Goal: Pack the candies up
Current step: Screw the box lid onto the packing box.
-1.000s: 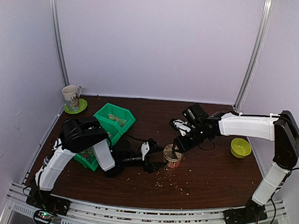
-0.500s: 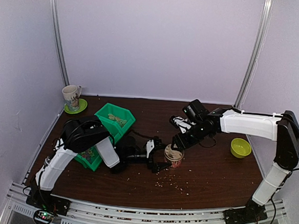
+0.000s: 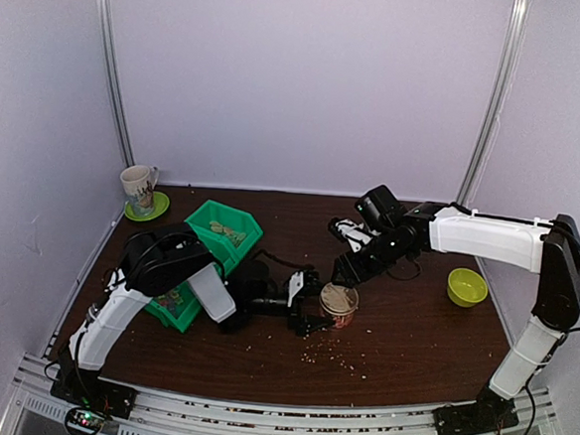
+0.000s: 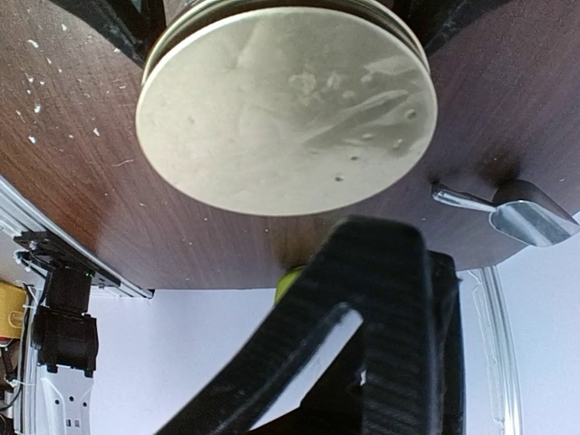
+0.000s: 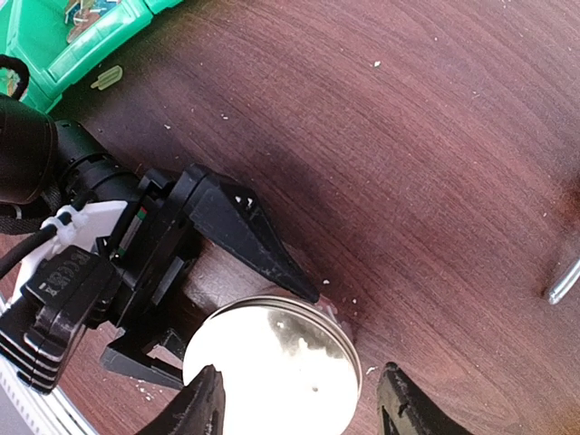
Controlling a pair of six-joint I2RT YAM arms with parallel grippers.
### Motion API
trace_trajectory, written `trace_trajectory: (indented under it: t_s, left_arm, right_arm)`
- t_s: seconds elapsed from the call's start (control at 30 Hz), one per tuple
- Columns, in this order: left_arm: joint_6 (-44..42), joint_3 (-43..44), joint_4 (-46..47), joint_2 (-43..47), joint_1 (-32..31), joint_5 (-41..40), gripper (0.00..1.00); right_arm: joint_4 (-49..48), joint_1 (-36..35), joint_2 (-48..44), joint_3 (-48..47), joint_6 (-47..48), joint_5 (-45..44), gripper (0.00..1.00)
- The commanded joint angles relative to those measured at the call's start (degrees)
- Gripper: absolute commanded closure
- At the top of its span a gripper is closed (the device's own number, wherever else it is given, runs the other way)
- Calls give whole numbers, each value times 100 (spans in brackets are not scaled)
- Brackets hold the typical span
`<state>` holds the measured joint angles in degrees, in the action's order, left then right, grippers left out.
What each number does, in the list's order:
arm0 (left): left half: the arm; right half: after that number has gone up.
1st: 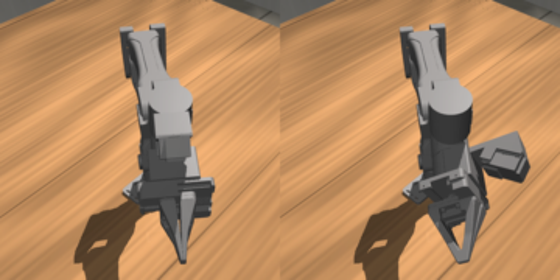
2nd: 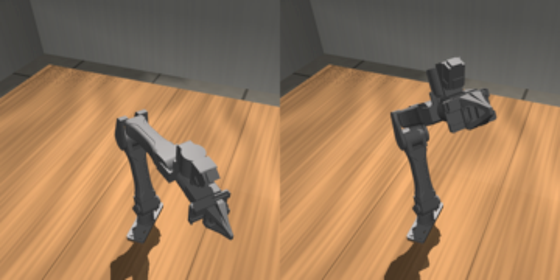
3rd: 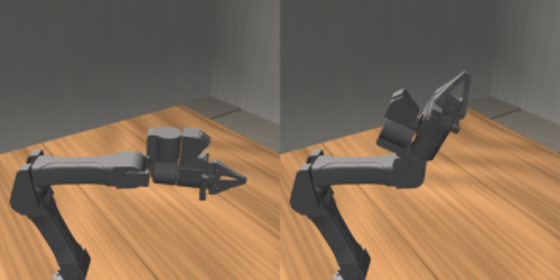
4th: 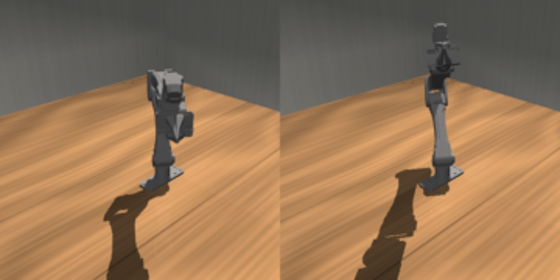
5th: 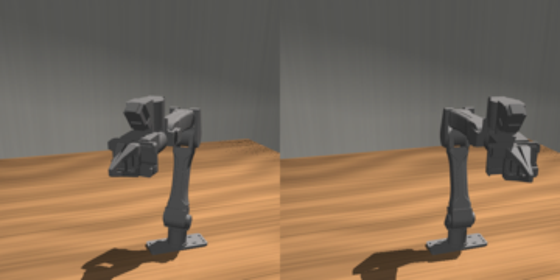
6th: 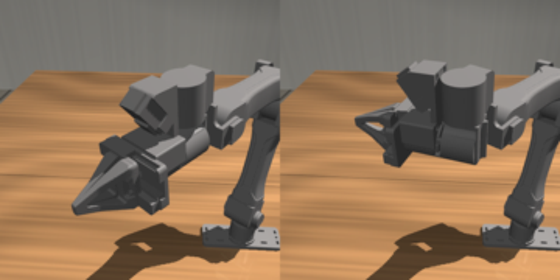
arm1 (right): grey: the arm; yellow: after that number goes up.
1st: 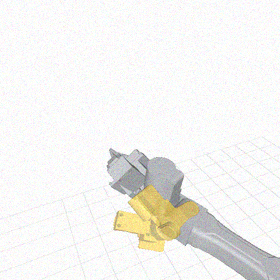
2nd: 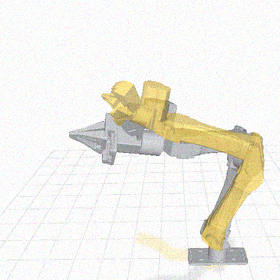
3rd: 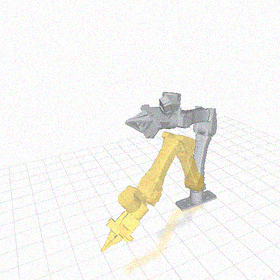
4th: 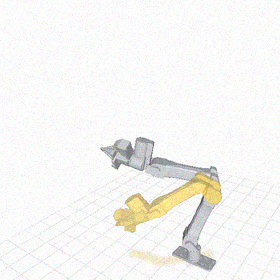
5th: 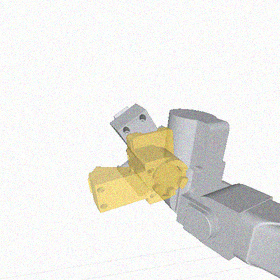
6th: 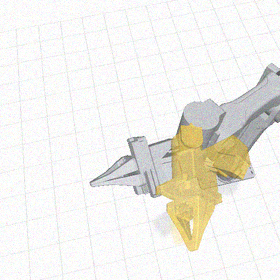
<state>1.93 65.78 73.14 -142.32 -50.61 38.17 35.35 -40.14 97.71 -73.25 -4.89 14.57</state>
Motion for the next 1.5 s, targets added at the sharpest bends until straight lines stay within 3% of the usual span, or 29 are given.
trace_trajectory:
  t_s: [0.0,0.87,1.17,1.47]
  left_arm:
    - [-422,-97,-1050,-551,7,-19,14]
    - [-356,-155,-913,-586,25,-117,17]
    - [-352,-144,-924,-597,34,-116,17]
    - [-326,-118,-942,-604,42,-120,17]
  right_arm:
    - [-14,-3,163,-202,63,35,43]
    - [-380,162,611,-14,89,326,52]
    - [-539,168,417,337,-51,367,67]
    - [-528,164,214,658,-133,294,70]
